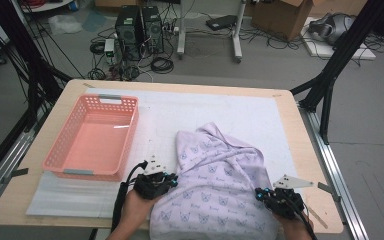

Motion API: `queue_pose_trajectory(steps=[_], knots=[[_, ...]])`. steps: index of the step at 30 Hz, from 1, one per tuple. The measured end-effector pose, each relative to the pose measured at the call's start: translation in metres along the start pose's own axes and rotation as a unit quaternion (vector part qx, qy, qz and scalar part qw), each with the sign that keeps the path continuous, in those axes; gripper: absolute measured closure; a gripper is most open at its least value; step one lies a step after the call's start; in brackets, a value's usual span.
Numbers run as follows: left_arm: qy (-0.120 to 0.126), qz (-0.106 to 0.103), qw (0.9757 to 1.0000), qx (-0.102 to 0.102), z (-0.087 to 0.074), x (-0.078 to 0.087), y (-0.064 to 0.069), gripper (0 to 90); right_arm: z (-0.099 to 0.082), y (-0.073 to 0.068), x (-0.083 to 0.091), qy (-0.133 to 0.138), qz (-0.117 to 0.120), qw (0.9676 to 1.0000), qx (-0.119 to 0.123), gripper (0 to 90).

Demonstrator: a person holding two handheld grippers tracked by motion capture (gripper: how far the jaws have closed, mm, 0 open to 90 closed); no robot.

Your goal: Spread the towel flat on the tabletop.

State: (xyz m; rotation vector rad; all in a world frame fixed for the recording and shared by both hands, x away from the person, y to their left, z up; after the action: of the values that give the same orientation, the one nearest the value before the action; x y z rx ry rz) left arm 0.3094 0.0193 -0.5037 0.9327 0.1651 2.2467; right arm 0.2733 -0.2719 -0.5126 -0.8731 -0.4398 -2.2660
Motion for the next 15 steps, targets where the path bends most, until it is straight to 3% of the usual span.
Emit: queue_pose_trajectory(steps=[8,10,12,13,15], knots=[[0.006,-0.033,0.9994,0.002,-0.025,0.034,0.012,81.1,-0.017,-0.032,0.022,-0.009,0.039,0.9989,0.023,88.0],[0.02,-0.028,0.9994,0.003,-0.023,0.035,0.009,71.8,-0.018,-0.038,0.024,-0.01,0.047,0.9984,0.029,86.7],[0.025,-0.023,0.9994,0.006,-0.02,0.035,0.007,55.6,-0.012,-0.038,0.024,0.002,0.045,0.9986,0.028,77.2],[0.04,-0.018,0.9988,0.02,-0.012,0.034,0.001,53.5,-0.005,-0.034,0.024,0.017,0.036,0.999,0.022,71.3],[0.05,-0.018,0.9983,0.025,-0.004,0.032,-0.003,49.6,0.005,-0.029,0.022,0.035,0.021,0.9989,0.022,66.8]])
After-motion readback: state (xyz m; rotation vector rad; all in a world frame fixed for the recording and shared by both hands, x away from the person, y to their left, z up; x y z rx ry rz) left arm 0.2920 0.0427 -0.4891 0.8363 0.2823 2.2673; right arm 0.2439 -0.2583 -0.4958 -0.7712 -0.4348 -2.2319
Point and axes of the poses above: each handheld gripper's, and its own axes: x roughly backward along the jaws, z roughly out of its top, y roughly to its right, the point moved 10 cm from there along -x, roughly forward along the jaws, and after that the axes turned 13 degrees about x, right-handed, at the moved point
